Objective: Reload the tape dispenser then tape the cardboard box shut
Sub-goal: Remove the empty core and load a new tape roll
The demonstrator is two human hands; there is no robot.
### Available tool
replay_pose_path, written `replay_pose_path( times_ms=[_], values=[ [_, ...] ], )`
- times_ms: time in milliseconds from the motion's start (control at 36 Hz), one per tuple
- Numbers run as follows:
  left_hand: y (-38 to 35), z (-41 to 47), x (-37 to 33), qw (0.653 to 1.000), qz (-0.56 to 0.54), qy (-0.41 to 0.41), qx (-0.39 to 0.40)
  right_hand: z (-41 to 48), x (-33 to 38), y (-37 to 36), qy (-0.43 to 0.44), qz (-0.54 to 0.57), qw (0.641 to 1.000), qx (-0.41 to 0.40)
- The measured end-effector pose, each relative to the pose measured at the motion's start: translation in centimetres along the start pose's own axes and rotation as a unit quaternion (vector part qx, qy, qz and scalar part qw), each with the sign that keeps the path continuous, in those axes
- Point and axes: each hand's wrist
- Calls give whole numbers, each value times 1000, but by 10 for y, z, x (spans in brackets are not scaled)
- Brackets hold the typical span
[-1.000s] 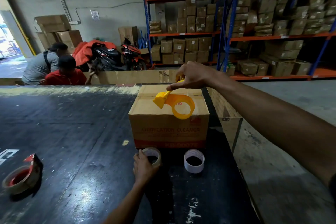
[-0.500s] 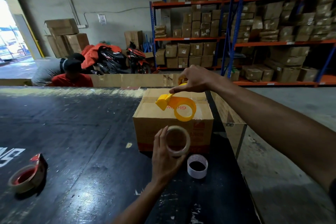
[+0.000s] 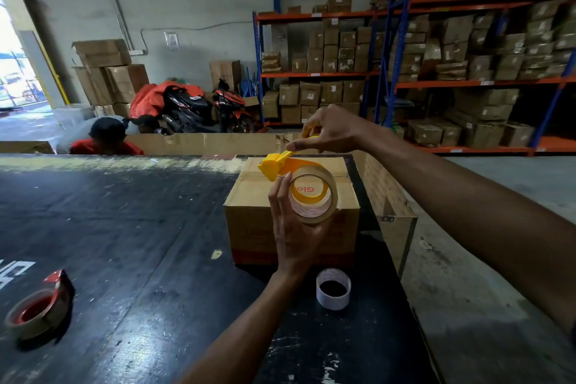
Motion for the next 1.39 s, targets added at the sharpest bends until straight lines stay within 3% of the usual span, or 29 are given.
replay_pose_path(
  times_ms=[222,639,889,1056,1167,1306,1389],
  values=[
    [-4,15,-7,999,19,9,-29,-7,11,0,14,-8,1000,-4],
    [7,27,0,998,-1,41,-42,-14,27,10,-36,117,992,2],
    [6,42,-6,997,-2,56,-49,-19,27,-11,-128,140,975,117],
    [3,30,-5,998,-22,51,-16,-14,34,-8,-141,50,974,169],
    [-1,29,-5,996,-66,58,15,-11,33,-15,-139,60,980,131],
    [2,22,10,967,-190,108,130,-12,30,-18,-123,40,987,92],
    [6,19,18,959,-192,131,161,-12,26,-19,-120,20,990,73]
  ],
)
Point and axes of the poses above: each hand's wrist, its own z-axis towards the middle knuckle, its own y-axis out of the back of the hand, x = y × z, and after that the axes turned 15 degrees about z, right-handed
